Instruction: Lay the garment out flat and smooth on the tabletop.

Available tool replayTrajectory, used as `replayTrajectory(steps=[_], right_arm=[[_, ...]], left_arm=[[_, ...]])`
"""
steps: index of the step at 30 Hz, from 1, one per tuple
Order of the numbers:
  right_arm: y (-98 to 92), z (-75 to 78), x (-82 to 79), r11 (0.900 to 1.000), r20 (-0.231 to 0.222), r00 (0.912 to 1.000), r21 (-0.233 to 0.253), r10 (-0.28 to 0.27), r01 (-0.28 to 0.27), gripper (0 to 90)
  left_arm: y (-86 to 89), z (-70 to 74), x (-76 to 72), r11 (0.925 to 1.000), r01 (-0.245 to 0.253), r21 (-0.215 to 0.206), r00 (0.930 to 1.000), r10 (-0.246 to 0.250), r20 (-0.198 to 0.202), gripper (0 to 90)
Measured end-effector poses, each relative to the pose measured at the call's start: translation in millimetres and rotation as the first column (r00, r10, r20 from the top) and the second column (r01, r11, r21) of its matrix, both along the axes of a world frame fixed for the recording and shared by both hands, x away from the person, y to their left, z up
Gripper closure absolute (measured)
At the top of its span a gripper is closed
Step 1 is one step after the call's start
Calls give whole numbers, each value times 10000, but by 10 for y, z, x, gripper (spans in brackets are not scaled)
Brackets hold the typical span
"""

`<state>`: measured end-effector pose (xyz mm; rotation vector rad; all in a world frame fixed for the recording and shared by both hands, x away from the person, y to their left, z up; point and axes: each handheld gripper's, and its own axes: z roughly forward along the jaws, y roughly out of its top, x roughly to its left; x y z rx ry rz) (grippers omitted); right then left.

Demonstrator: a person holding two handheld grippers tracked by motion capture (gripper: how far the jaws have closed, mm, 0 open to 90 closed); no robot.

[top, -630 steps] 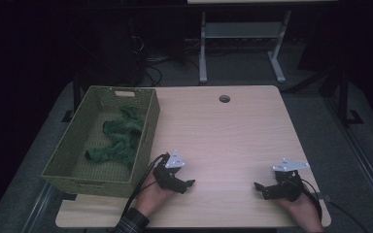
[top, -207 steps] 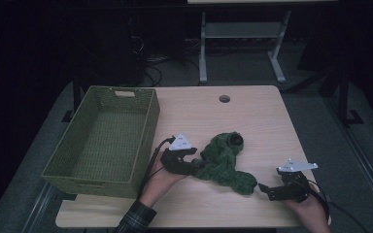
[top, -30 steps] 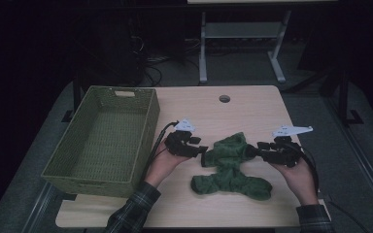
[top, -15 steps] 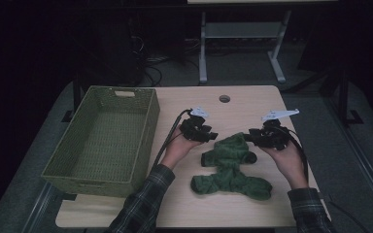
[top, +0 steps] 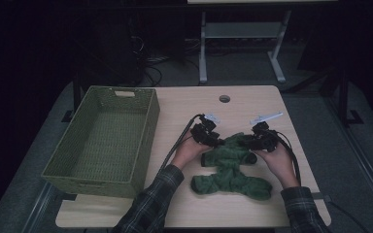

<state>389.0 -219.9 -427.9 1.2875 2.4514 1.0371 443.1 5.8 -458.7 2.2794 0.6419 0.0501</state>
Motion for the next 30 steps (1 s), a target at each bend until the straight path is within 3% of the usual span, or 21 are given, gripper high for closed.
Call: replayTrajectory(steps=[4,6,11,14,16,19,21,24,25,28,30], right_arm=[[-20,-70,-23,9999,-172,9998,-135,-33,31,686],[-32,-84,-24,9999,-278,9996,-127,-34,31,734],[-34,-84,-32,9999,-262,9996,-139,99,-103,830],[-32,-76,-40,9996,-268,9995,-221,141,-147,851],[-27,-49,-53,9996,-202,9997,-234,153,-158,854],[-22,43,-79,9995,264,9994,-251,222,-215,855],[-17,110,-88,9997,480,9986,-84,211,-208,855],[0,212,-71,9997,798,9966,-89,222,-216,855],[1,248,-59,9997,1088,9938,-52,230,-226,856],[-1,301,-29,9999,1244,9922,9,123,-125,856],[-16,307,-7,9998,1285,9917,161,48,-70,858]], left_arm=[[-13,-13,-14,9994,225,273,9997,-223,-80,651],[-27,-21,-30,9977,267,618,9996,-265,-51,695],[-25,-37,-34,9962,348,796,9992,-331,-231,842],[8,-13,-46,9973,245,692,9996,-235,-157,871],[49,38,-74,9998,-54,208,10000,54,-32,873],[161,185,-110,9993,-339,-127,9982,345,496,874],[245,304,-138,9983,-495,-323,9945,522,913,874],[362,478,-195,9935,-865,-743,9818,977,1631,873],[389,509,-206,9920,-950,-832,9784,1085,1760,873],[490,577,-229,9855,-1202,-1198,9650,1443,2188,873],[559,573,-226,9815,-1363,-1348,9598,1645,2273,873]])
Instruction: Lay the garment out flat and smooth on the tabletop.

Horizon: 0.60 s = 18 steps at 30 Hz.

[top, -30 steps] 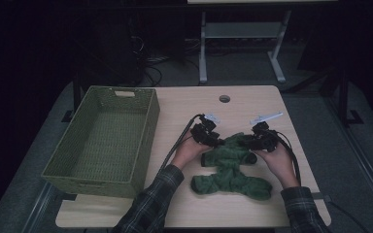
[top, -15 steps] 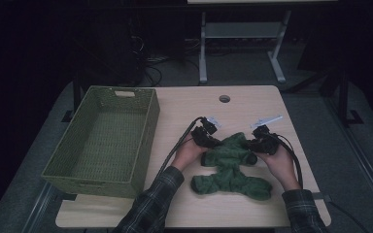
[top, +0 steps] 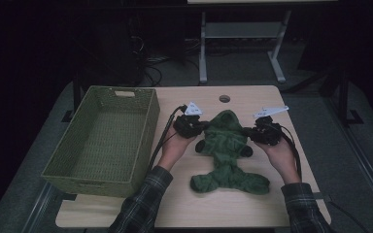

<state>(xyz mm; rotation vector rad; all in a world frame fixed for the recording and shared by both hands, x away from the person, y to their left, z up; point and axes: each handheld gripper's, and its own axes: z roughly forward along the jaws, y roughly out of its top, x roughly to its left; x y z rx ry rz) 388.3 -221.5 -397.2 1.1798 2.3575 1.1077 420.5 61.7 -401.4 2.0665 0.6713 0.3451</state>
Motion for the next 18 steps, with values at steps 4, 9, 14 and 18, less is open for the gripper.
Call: replayTrajectory(steps=[4,9,14,18], right_arm=[[-49,-66,48,9996,-128,9999,263,-86,89,863],[-123,-298,139,9981,-796,9963,501,-321,361,869],[-137,-484,186,9985,-1235,9914,286,-435,474,871],[-150,-613,193,9981,-1470,9873,37,-599,611,868]], left_arm=[[83,-119,26,9992,-307,-253,9994,303,-165,874],[83,-352,77,9981,-606,-61,9969,602,-503,878],[16,-563,128,9973,-412,615,9957,462,-808,870],[-41,-667,155,9943,-318,1016,9947,414,-937,845]])
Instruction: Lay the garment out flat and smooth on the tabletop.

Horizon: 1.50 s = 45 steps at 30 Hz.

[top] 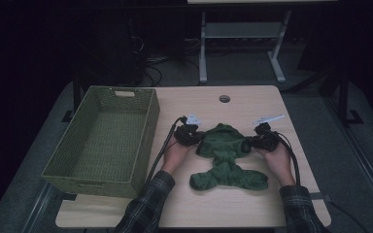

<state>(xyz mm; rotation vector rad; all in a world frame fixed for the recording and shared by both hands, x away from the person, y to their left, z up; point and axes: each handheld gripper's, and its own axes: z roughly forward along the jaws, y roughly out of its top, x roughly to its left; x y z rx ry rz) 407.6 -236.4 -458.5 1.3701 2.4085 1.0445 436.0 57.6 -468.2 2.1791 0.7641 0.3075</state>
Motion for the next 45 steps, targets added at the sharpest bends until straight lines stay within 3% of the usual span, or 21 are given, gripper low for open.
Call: replayTrajectory(steps=[4,8,10,12,15,18,21,23,25,28,31,33,37,40,45], right_arm=[[-27,39,-21,10000,133,9999,14,-9,8,774],[-58,243,-117,9997,901,9959,242,2,-24,731],[-71,340,-136,9989,1109,9938,467,46,-98,748],[-59,421,-118,9984,1360,9907,558,-3,-74,794],[12,474,9,9990,1352,9908,456,-66,4,882],[116,453,158,9991,1165,9932,417,50,-99,899],[209,388,245,9993,1267,9918,303,188,-228,900],[247,316,299,9990,934,9951,250,335,-360,900],[288,249,313,9982,759,9956,183,553,-568,900],[350,137,323,9963,338,9961,-298,817,-807,900],[353,30,335,9931,-56,9955,-689,949,-951,900],[341,-11,333,9925,-237,9950,-717,972,-986,900],[326,-34,308,9915,-150,9956,-903,928,-938,900],[299,-30,304,9869,118,9973,-1454,726,-701,900],[248,-34,321,9850,336,9987,-1697,376,-314,900]], left_arm=[[22,25,-4,10000,79,32,9999,-78,-102,706],[89,182,-39,9994,153,-304,9998,-149,118,642],[89,255,-40,9987,238,-446,9995,-228,232,675],[40,308,-26,9993,227,-306,9990,-215,398,720],[-60,363,70,9994,24,-348,9987,-6,504,795],[-163,378,177,9995,-56,-295,9982,74,602,851],[-248,345,262,9997,46,-250,9988,-34,486,855],[-288,305,289,9988,236,-435,9994,-225,262,855],[-346,250,279,9986,521,33,9986,-521,132,855],[-417,131,267,9937,872,710,9962,-865,-137,860],[-464,48,250,9848,1012,1414,9947,-978,-309,861],[-469,45,242,9847,951,1459,9954,-920,-277,871],[-469,57,230,9761,860,1995,9962,-871,-36,884],[-462,59,232,9694,640,2372,9970,-726,278,894],[-473,36,273,9769,457,2085,9974,-563,450,892]])
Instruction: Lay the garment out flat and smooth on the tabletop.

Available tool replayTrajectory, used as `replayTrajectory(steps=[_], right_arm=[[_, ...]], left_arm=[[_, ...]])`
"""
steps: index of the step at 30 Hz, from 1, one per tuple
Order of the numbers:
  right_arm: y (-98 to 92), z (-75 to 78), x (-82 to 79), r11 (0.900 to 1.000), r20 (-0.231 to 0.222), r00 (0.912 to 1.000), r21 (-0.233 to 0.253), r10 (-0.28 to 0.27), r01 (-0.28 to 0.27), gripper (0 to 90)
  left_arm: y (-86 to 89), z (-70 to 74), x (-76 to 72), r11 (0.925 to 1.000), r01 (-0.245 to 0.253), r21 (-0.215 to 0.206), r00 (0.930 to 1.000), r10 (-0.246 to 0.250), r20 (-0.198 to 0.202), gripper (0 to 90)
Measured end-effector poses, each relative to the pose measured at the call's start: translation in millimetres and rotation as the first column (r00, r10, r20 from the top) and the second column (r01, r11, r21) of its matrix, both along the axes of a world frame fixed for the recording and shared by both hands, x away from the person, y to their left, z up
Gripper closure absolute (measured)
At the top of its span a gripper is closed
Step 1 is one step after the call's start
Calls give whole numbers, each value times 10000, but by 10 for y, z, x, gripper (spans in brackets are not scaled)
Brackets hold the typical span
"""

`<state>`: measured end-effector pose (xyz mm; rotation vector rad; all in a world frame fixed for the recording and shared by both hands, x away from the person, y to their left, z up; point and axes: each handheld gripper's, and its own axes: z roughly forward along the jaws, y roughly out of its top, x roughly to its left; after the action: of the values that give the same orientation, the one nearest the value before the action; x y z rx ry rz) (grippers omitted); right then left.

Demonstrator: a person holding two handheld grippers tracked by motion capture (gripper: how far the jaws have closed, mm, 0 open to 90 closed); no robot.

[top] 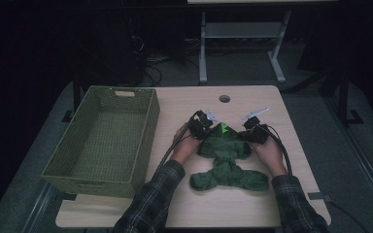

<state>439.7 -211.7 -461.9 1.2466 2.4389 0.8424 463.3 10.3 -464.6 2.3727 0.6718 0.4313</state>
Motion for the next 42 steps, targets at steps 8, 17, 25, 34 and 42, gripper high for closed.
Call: replayTrajectory(steps=[8,17,25,34,42], right_arm=[[-29,144,-44,9995,425,9991,317,-92,79,858],[-99,367,-203,9947,631,9978,1018,-209,144,623],[-164,505,-406,9831,692,9973,1827,-233,103,553],[-43,571,-668,9811,1108,9938,1916,55,-267,514],[110,545,-883,9820,1323,9900,1750,480,-709,516]], left_arm=[[77,197,-20,9930,96,-1177,9997,-121,-206,814],[206,421,-211,9825,278,-1844,9980,-379,-515,685],[443,476,-523,9733,388,-2263,9974,-516,-509,531],[747,422,-920,9754,214,-2194,9983,-329,-487,376],[958,314,-1275,9760,-164,-2172,9986,53,-519,260]])
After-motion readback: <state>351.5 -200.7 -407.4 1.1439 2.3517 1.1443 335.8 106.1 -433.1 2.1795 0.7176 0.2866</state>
